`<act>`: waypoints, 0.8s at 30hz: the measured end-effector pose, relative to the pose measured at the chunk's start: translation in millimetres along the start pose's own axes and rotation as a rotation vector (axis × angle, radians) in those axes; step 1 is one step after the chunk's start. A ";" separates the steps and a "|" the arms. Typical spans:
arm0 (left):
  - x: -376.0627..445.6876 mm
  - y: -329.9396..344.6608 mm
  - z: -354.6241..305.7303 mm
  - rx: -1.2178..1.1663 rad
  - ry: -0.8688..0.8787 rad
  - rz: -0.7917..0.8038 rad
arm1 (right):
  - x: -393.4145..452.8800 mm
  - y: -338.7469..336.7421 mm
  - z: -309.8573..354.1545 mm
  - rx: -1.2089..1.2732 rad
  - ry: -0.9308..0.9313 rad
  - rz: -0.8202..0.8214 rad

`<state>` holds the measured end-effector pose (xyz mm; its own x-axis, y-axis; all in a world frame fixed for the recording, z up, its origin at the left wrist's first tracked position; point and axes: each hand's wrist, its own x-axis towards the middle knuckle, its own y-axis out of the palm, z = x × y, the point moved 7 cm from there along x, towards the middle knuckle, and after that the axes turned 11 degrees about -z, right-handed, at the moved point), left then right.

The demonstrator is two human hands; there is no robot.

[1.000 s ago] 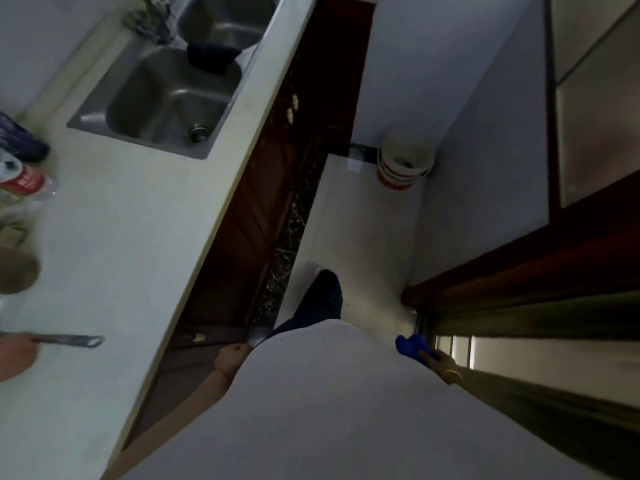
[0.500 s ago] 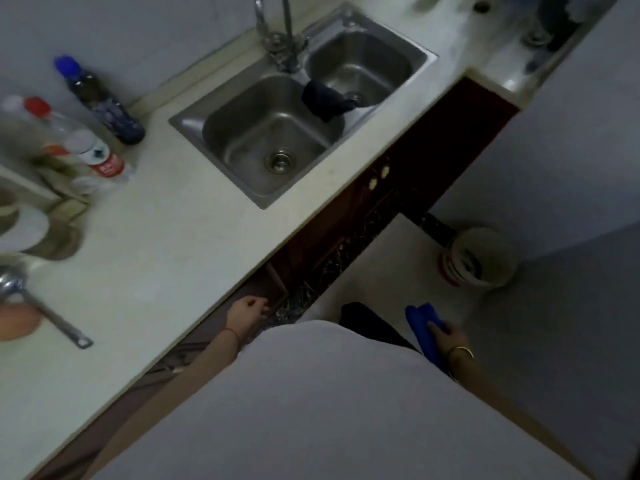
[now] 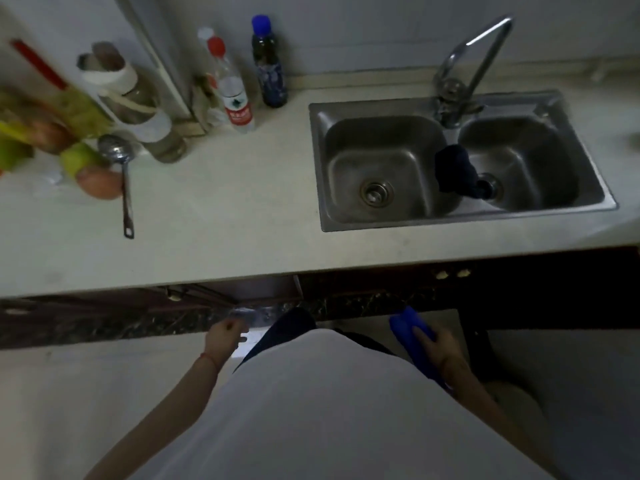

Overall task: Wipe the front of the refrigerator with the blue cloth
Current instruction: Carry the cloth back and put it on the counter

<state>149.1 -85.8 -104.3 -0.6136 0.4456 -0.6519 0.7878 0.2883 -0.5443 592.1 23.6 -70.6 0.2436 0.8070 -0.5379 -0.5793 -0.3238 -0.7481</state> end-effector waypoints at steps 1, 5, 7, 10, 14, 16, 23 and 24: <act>0.8 -4.0 -11.7 -0.006 0.056 -0.024 | 7.8 -6.7 27.3 -0.048 -0.116 0.012; 1.3 -28.5 -67.4 0.034 0.290 -0.163 | 21.5 -24.9 141.4 -0.106 -0.557 -0.022; 7.8 -42.5 -95.1 0.037 0.382 -0.222 | 24.1 -19.4 195.4 -0.123 -0.726 -0.048; 26.1 -70.6 -129.8 0.034 0.478 -0.307 | 33.6 -1.8 284.7 -0.201 -0.935 -0.159; 59.0 -105.1 -153.9 0.104 0.526 -0.353 | 45.9 33.2 398.0 -0.283 -1.083 -0.268; 73.9 -118.1 -155.9 0.141 0.521 -0.356 | 53.5 54.6 444.7 -0.354 -1.121 -0.283; 111.2 -132.0 -132.2 0.278 0.451 -0.280 | 94.0 121.2 505.1 -0.620 -1.022 -0.191; 114.0 -131.2 -128.9 0.292 0.452 -0.284 | 98.7 127.6 503.5 -0.613 -1.003 -0.160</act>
<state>-17.2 36.4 -39.2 -0.6633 0.7196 -0.2057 0.5096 0.2330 -0.8283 150.6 310.5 -23.5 -0.5971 0.7981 -0.0804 -0.0621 -0.1459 -0.9873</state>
